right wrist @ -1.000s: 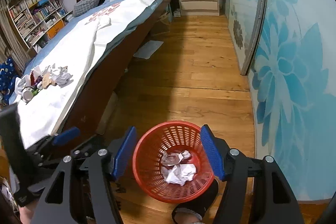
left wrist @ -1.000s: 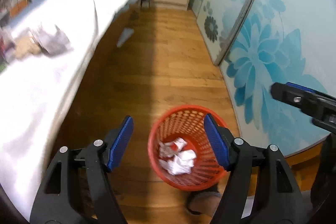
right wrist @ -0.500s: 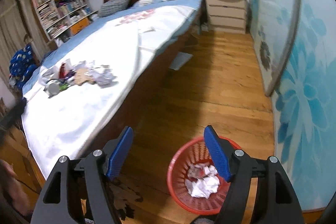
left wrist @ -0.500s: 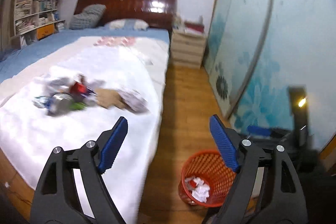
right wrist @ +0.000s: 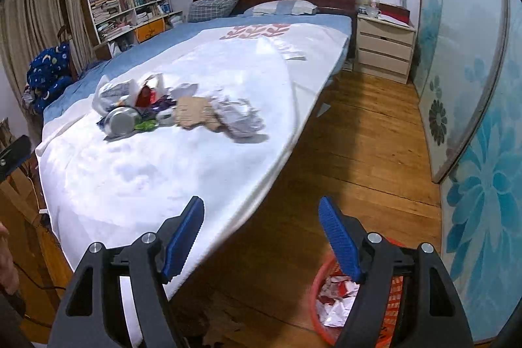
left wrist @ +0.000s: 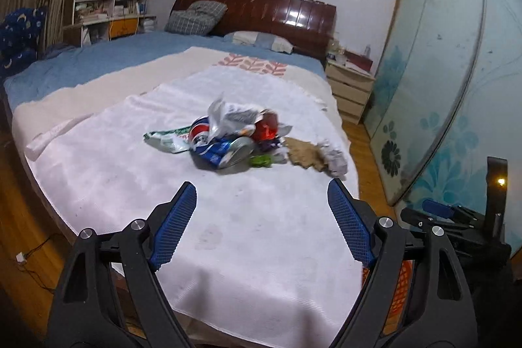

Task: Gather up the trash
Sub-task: 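Move both tools back to the trash pile on the bed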

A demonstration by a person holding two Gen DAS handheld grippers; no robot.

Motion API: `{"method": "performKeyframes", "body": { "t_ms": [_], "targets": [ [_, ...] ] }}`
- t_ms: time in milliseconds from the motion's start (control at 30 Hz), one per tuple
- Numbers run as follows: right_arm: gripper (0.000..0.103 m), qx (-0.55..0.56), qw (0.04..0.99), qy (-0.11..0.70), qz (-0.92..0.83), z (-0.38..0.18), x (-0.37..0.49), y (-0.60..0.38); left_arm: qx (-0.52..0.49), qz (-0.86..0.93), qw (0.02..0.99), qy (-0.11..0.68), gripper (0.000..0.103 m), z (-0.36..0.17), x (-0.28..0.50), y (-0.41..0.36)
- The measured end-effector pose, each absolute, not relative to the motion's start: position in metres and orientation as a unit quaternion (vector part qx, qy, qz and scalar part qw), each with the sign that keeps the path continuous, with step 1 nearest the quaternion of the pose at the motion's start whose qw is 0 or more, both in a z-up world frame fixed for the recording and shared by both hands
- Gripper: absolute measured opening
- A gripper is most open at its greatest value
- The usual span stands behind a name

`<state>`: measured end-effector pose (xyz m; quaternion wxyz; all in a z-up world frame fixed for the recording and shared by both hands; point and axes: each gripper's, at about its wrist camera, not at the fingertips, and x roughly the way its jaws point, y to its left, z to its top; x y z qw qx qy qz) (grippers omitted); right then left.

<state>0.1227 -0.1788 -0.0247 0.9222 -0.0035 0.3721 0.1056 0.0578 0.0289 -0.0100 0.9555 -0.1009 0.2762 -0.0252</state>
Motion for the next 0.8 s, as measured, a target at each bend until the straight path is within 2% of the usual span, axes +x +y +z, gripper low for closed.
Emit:
{"method": "performKeyframes", "body": {
  "t_ms": [500, 700, 800],
  "targets": [
    [0.076, -0.027, 0.925, 0.358, 0.127, -0.03, 0.121, -0.138, -0.144, -0.035, 0.945, 0.292, 0.082, -0.027, 0.061, 0.052],
    [0.076, -0.066, 0.937, 0.317, 0.133, -0.006, 0.171, -0.115, -0.162, -0.046, 0.939, 0.298, 0.082, -0.028, 0.063, 0.06],
    [0.076, -0.092, 0.933, 0.321, 0.137, -0.009, 0.211, -0.093, -0.165, -0.049, 0.938, 0.301, 0.082, -0.027, 0.061, 0.064]
  ]
}}
